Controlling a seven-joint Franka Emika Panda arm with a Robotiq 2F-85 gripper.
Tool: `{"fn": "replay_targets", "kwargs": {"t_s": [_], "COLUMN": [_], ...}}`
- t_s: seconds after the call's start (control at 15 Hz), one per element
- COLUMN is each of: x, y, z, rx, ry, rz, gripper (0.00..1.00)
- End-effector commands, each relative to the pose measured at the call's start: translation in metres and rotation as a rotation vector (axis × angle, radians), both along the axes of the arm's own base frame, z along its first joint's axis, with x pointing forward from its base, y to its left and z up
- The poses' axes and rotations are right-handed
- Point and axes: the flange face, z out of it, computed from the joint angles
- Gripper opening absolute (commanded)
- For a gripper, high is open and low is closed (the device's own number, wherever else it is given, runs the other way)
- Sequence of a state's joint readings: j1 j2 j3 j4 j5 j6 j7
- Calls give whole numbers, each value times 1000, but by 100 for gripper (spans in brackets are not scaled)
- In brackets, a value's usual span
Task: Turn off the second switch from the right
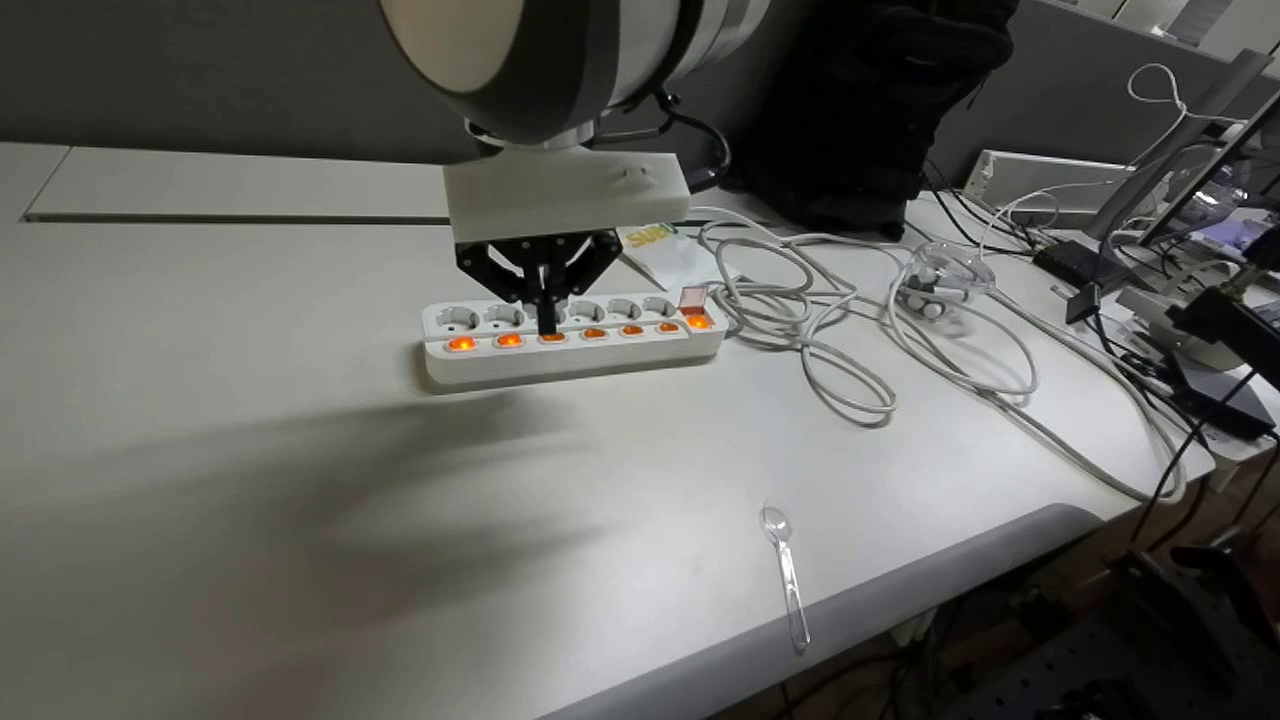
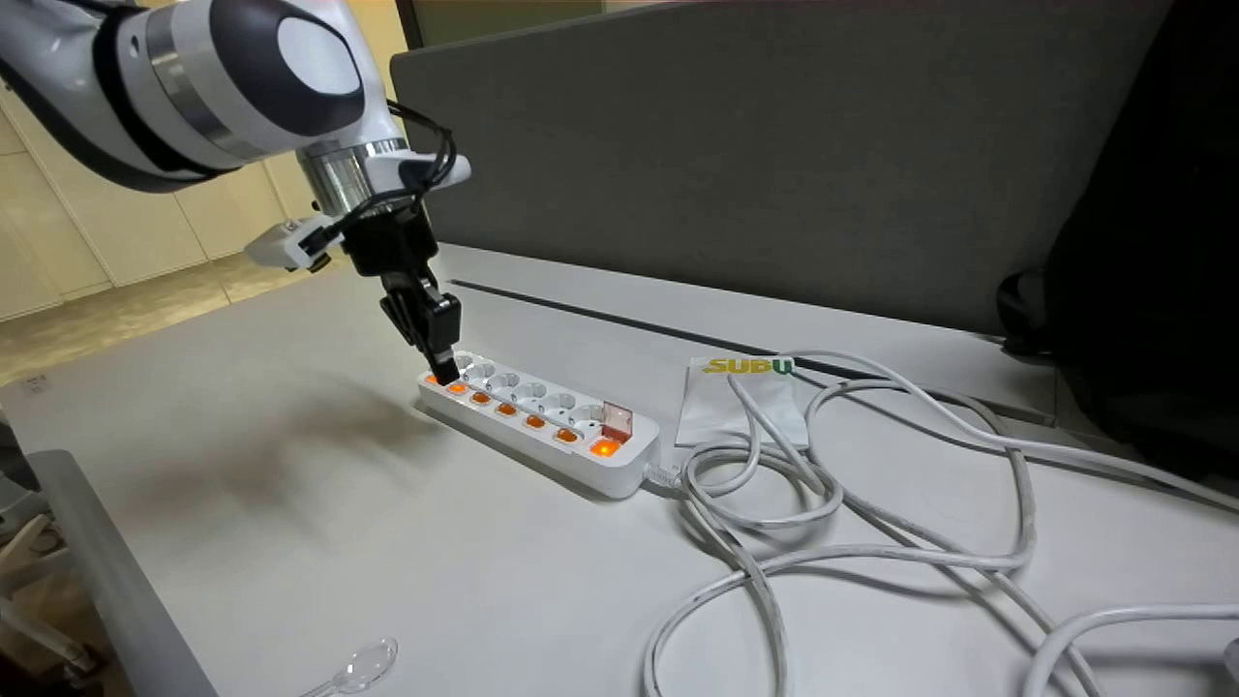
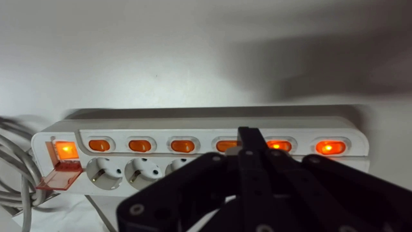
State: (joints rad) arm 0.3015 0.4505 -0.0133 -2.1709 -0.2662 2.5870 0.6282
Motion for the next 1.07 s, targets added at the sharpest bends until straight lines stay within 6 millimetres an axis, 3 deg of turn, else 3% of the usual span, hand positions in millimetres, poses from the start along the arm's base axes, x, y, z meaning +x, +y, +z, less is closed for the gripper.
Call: {"fn": "replay_targets", "kwargs": {"t_s": [0.0,1.0], "x": [9,35], "y": [5,18], "z": [-6,-24], "rx": [14,51], "ry": [3,-2], "rz": [-23,-42], "gripper": [0,0]}}
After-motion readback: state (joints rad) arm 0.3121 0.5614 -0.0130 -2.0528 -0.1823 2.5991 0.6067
